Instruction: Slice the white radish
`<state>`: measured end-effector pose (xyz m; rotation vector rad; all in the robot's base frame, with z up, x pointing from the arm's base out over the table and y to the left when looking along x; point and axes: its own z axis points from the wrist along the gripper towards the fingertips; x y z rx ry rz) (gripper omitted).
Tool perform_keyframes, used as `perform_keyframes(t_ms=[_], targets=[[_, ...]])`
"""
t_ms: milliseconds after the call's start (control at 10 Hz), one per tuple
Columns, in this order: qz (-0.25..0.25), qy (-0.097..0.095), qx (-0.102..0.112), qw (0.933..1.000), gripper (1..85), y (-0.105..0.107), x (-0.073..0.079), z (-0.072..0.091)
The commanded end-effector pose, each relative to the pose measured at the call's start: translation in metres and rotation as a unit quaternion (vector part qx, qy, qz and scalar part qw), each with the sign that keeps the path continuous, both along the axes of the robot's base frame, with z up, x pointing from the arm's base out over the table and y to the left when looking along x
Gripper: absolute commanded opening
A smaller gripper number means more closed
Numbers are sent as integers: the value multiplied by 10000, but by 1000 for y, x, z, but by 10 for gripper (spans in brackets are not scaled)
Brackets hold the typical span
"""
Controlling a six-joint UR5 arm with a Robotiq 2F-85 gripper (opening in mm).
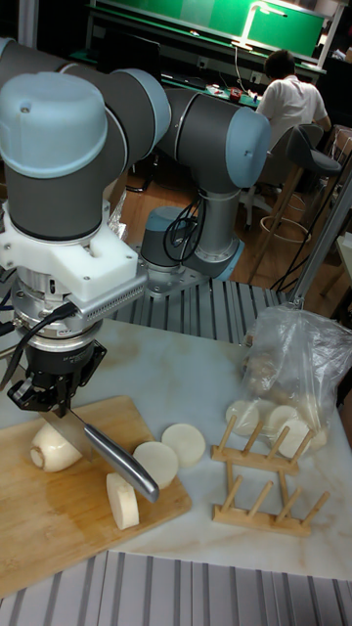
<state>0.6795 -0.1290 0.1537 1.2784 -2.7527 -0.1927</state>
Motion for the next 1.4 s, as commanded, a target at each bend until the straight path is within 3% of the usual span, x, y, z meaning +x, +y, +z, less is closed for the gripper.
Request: perform_keyframes(t_ms=[0,500,1300], targets=[[-20,-19,27,10000,13,1,6,0],[-2,10,98,10000,13,1,-2,-7],[6,25,138,9999,13,3,-4,-6]])
